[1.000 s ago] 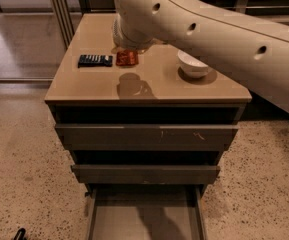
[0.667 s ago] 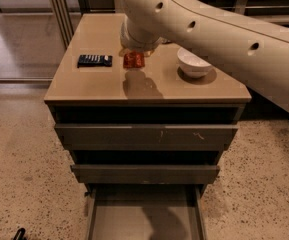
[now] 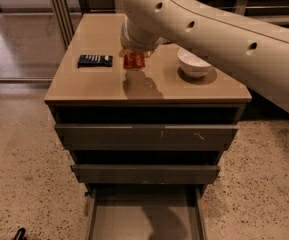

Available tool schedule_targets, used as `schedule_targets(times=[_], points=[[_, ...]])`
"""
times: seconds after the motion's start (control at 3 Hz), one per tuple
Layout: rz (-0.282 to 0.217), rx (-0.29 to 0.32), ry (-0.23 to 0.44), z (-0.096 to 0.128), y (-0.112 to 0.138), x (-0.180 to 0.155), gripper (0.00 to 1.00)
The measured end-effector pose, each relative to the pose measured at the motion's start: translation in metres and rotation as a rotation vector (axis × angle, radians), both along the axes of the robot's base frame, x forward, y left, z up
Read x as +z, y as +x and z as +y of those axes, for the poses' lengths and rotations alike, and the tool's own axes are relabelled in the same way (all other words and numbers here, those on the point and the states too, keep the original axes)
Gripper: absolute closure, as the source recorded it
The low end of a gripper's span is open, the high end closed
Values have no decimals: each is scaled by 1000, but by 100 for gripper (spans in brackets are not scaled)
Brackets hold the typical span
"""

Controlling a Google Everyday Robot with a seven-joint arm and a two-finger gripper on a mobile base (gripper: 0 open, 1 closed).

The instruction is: Pick coke can from bottom drawer and place on counter

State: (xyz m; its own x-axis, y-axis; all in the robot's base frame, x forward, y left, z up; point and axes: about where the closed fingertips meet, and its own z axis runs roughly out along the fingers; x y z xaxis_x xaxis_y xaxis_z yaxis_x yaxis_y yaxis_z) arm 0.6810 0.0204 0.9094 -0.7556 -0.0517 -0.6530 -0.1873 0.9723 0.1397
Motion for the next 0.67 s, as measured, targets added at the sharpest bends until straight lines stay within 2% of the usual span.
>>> schedule_targets(times=[0.67], points=[[0, 0, 0, 0, 0, 0, 14]])
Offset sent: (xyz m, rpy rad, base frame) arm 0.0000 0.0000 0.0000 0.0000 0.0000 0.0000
